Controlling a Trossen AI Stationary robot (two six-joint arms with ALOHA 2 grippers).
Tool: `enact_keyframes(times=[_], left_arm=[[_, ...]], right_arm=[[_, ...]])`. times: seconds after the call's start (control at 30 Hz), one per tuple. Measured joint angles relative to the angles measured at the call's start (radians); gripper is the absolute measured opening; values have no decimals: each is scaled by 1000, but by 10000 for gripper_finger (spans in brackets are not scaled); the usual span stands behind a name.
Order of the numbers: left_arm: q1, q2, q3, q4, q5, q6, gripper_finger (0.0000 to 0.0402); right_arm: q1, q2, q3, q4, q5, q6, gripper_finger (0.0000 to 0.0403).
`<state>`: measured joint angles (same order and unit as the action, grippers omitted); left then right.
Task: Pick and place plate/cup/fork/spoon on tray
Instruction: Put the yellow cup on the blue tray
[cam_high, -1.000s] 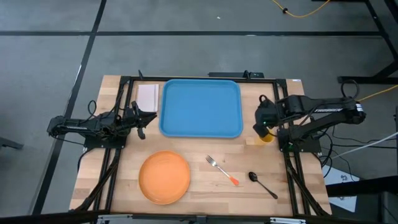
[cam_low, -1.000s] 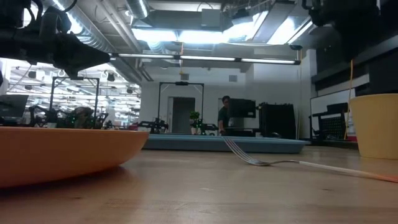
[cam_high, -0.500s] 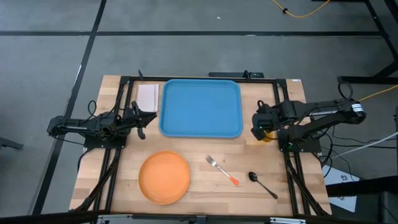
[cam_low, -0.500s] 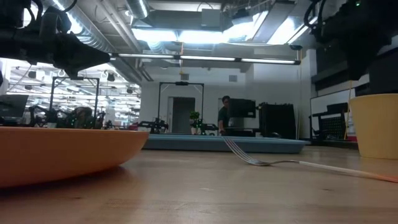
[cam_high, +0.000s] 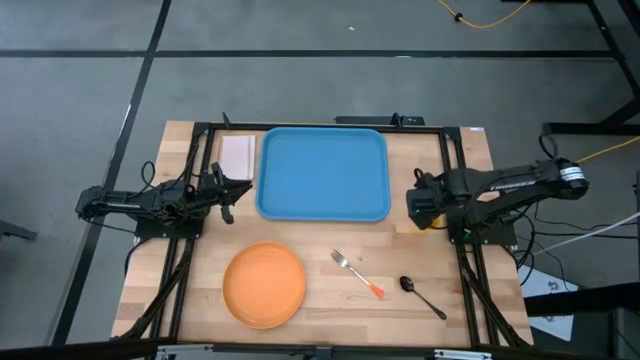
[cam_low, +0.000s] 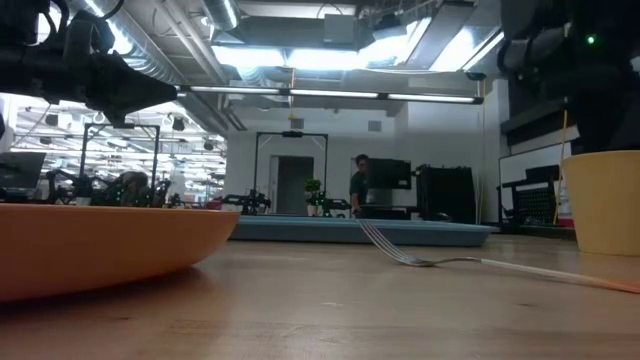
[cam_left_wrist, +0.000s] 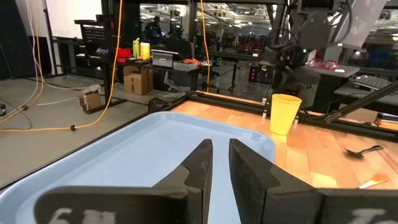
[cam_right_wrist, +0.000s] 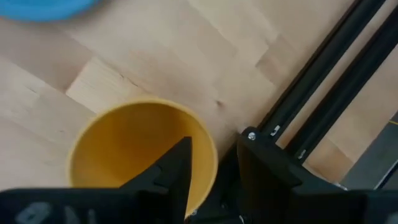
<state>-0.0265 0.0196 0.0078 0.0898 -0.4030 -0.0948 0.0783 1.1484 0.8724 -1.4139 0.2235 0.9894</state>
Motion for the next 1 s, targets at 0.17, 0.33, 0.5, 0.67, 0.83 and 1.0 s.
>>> enact_keyframes(times=[0.17,0.33,0.5,0.67,0.83,1.0], left_arm=[[0,0,0,0,0,0,47],[0,0,0,0,0,0,47],[0,0,0,0,0,0,47],[0,0,0,0,0,0,47],[0,0,0,0,0,0,47],[0,0,0,0,0,0,47]], right_arm=[[0,0,-63,38,-6,0,132],[0,0,-104,73,-7,2,132],[0,1,-108,126,-7,4,131],[0,1,-108,153,-7,55,95],[0,-2,-95,179,36,128,16],[0,3,12,151,154,104,6]])
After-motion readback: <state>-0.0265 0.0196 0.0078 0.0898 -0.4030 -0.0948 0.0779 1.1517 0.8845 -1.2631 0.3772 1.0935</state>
